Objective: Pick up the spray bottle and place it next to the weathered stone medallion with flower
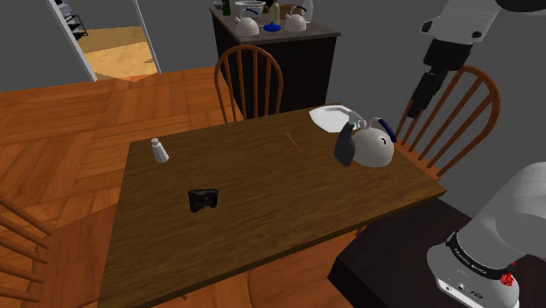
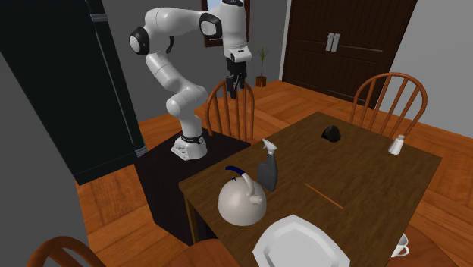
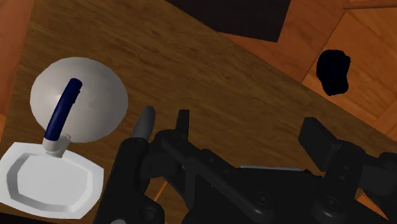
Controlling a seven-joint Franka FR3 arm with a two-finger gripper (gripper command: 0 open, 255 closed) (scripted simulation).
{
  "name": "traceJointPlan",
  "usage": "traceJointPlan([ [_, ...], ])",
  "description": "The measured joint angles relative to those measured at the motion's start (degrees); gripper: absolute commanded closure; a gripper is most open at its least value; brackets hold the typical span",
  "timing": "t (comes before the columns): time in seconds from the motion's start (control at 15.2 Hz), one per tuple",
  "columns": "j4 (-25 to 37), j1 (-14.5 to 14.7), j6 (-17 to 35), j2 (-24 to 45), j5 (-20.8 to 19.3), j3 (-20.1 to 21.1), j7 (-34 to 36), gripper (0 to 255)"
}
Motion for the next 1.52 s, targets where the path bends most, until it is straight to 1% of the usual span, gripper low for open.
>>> traceJointPlan([
  [0.07, 0.0, 0.0, 0.0, 0.0, 0.0, 0.0, 0.0, 0],
  [0.2, -2.8, -0.6, 3.7, -0.6, -0.2, 0.5, 0.7, 0],
  [0.33, -6.8, -1.3, 9.5, -1.4, -0.3, 1.4, 2.0, 0],
  [0.66, -17.3, -3.7, 26.0, -2.2, -1.1, 3.3, 5.1, 0],
  [0.86, -22.0, -5.2, 37.2, 0.2, -1.4, 4.9, 7.4, 0],
  [0.99, -24.5, -6.0, 45.3, 3.0, -1.5, 6.6, 9.8, 0],
  [1.25, -27.5, -9.5, 62.5, 12.0, -2.8, 9.4, 13.8, 0],
  [1.39, -28.3, -12.3, 70.6, 16.3, -4.2, 11.5, 16.5, 0],
  [1.45, -28.3, -14.4, 74.6, 19.0, -5.3, 12.9, 18.0, 0],
  [1.52, -28.4, -17.1, 79.1, 22.0, -6.6, 14.8, 19.8, 0],
])
